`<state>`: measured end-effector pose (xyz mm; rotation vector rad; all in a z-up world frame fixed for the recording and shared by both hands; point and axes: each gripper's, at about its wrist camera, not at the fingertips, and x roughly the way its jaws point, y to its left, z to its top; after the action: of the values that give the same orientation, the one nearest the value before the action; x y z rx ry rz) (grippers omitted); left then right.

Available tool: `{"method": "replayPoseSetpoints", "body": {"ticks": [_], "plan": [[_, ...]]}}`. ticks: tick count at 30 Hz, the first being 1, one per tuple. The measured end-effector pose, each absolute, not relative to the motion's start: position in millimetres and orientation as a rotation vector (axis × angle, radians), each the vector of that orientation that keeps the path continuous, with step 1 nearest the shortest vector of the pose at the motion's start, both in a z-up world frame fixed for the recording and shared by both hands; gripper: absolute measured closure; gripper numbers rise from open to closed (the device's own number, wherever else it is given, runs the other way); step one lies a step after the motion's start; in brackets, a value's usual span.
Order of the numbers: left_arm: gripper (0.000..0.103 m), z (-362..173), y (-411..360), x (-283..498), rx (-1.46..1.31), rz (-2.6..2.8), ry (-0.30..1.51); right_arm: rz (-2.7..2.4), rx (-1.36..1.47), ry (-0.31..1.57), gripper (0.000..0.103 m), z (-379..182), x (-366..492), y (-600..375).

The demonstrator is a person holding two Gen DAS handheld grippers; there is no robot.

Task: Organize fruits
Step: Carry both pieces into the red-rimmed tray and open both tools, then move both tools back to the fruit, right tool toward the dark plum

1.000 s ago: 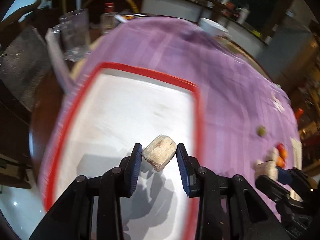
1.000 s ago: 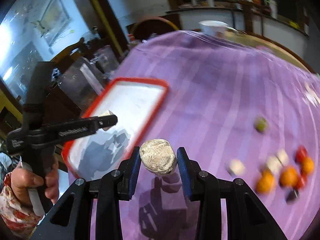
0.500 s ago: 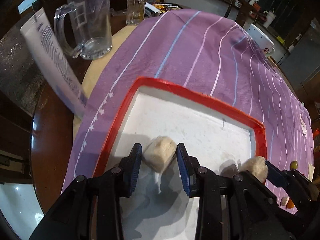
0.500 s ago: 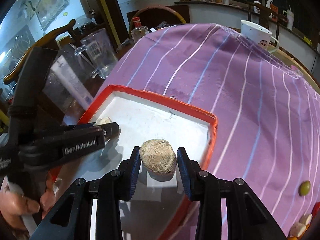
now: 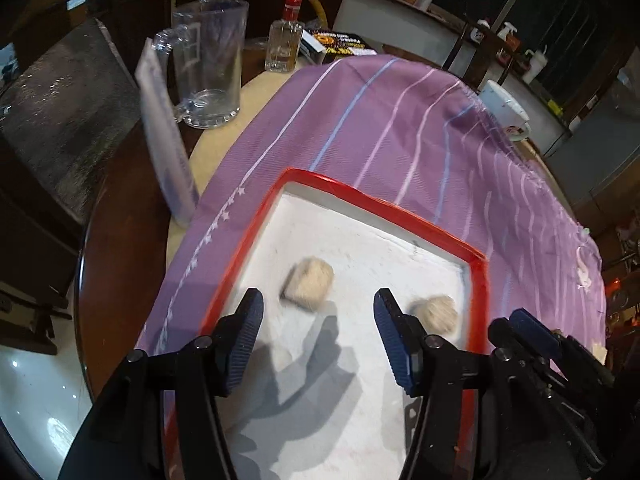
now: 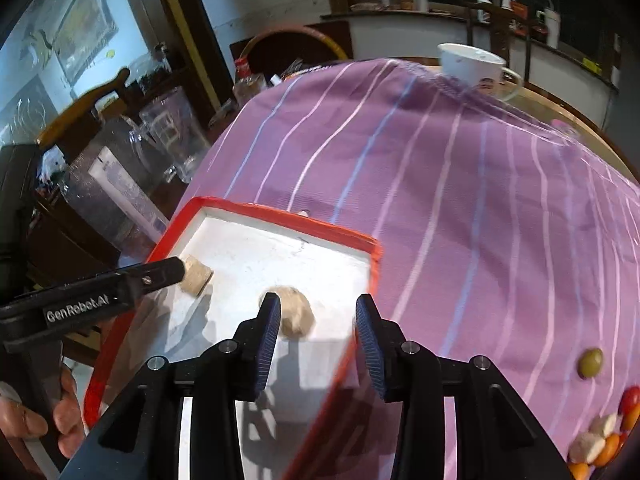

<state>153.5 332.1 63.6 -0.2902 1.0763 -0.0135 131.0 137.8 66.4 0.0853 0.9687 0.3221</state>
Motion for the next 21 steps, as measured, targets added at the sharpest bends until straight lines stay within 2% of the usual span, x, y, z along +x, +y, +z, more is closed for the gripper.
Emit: {"method": "replayPoseSetpoints", "body": {"ticks": [3,12,21], "plan": [[0.038,70,314,130,-0.281,-0.03,1.049,0.307,0.133,0.96,0.059,74,106,108],[0.038,32,228,98,-0.023,-0.018,1.082,0.183,0.298,1.003,0.058,64,24,5],[0.035,17,212,93,0.114,0.073,1.121,0.045,0.371,0.975,0.058,73,-24,-96]]}}
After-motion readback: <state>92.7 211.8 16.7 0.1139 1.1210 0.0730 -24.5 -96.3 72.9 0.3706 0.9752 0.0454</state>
